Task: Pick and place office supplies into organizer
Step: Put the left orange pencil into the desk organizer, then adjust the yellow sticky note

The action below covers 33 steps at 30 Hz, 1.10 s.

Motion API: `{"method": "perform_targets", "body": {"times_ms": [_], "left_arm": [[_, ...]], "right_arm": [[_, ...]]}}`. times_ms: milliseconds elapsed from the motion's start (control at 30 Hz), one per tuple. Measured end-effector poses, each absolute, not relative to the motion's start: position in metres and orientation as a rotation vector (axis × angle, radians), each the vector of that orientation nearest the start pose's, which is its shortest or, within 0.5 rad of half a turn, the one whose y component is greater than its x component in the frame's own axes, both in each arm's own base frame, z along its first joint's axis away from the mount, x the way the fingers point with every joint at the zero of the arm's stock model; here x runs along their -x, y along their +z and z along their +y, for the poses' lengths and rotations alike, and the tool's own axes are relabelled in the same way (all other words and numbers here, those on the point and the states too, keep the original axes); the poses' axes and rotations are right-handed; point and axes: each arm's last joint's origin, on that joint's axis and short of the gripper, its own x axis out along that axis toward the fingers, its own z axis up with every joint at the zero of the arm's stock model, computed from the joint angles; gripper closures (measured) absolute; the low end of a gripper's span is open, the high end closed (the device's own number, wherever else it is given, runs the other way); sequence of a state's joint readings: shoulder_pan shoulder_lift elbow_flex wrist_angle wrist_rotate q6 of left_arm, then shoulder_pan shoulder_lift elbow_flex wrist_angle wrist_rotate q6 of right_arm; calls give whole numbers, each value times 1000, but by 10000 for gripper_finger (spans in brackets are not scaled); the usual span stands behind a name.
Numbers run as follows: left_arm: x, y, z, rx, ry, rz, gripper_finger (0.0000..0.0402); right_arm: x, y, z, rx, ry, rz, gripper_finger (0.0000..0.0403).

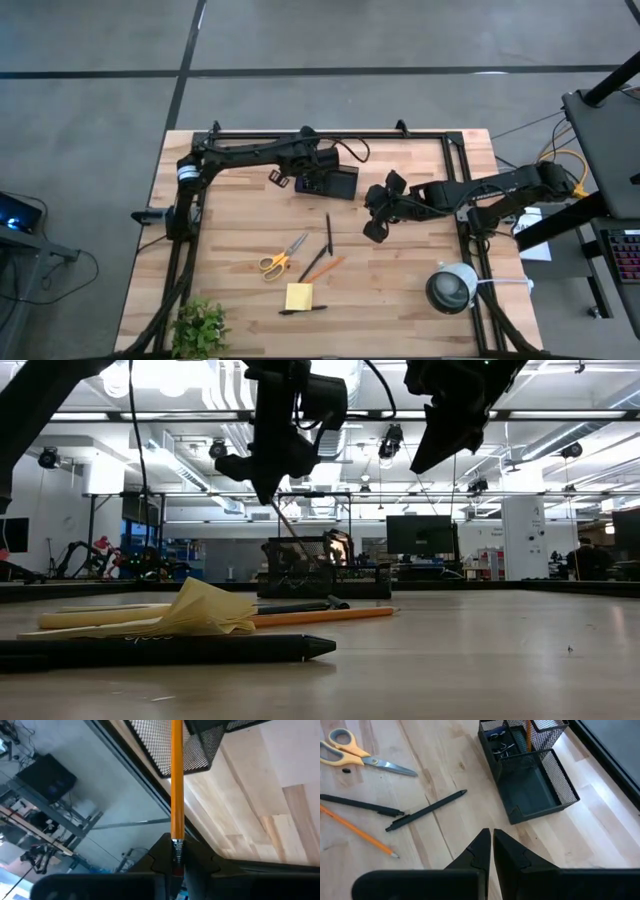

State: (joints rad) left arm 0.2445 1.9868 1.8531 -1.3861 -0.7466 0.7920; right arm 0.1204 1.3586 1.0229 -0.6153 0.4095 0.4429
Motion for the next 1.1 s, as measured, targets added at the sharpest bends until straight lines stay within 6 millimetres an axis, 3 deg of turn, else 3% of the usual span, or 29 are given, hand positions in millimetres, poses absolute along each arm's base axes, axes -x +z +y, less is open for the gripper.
{"method": "perform_targets", "body": {"times_ms": [267, 400, 533, 633, 733, 833, 967, 1100], "left_arm": [[-364, 287, 111, -895, 236, 1758, 311], [-358, 299, 106, -856, 306, 1716, 263], [-348, 320, 89, -781, 406, 1614, 226], [-336, 340, 66, -645, 376, 1487, 212], [-325, 356, 41, -323, 275, 1331, 211], [-317, 359, 17, -45, 210, 1237, 223], [-302, 343, -15, -1, 174, 1242, 260], [-288, 313, -46, 41, 115, 1292, 315]], "right_arm": [[-270, 261, 22, -177, -436, 841, 392], [-274, 261, 25, -217, -366, 838, 390], [-279, 256, 26, -250, -321, 843, 375], [-287, 247, 28, -235, -250, 886, 359], [-297, 231, 32, -191, -134, 953, 346], [-306, 217, 35, -192, -63, 1004, 341], [-318, 206, 39, -175, 19, 1062, 346], [-325, 202, 50, -25, 129, 1100, 366]]}}
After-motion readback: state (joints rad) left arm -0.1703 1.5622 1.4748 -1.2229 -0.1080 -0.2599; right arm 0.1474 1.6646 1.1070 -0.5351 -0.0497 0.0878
